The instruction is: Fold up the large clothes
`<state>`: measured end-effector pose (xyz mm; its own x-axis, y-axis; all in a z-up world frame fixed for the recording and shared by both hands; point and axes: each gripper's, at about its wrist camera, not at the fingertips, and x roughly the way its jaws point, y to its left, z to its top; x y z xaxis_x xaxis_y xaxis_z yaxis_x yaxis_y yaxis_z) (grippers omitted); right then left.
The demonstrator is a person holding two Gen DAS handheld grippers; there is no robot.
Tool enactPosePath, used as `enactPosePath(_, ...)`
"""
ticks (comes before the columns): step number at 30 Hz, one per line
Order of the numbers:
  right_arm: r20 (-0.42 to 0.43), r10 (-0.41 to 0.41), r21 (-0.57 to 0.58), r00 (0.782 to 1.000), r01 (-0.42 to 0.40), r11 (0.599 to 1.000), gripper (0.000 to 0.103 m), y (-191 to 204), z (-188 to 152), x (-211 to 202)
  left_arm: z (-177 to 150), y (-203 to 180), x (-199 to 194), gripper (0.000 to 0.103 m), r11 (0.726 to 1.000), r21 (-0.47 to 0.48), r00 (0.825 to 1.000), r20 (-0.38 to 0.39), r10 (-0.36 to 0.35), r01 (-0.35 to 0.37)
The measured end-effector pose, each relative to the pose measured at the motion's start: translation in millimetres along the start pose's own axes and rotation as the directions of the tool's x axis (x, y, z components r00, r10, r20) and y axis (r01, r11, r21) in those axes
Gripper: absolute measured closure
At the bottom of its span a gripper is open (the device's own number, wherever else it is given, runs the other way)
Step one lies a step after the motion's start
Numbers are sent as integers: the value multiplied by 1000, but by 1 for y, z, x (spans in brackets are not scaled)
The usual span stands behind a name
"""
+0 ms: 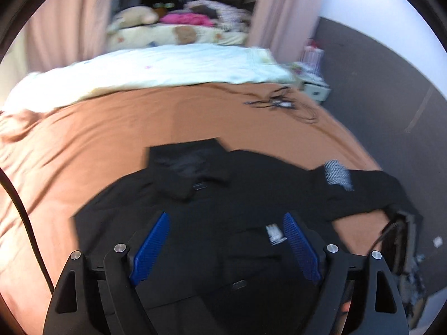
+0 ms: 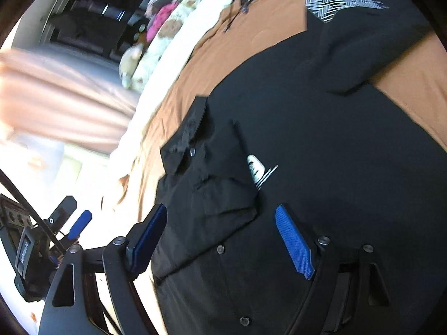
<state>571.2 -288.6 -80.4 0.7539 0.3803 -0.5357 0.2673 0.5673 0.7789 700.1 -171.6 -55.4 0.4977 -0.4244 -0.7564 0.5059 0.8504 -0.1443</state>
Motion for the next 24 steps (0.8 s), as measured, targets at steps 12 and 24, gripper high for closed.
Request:
enactPosePath(12,-8,-326,-414,945,294,862,24,62,-24,72,-86,121,-13,37,959,-133,959,-169,226,-250)
enactPosePath(24,93,-408,-372,908,412,832,29,38,-6,108,-151,150,36,57,948,-157,921,-326,213,-275)
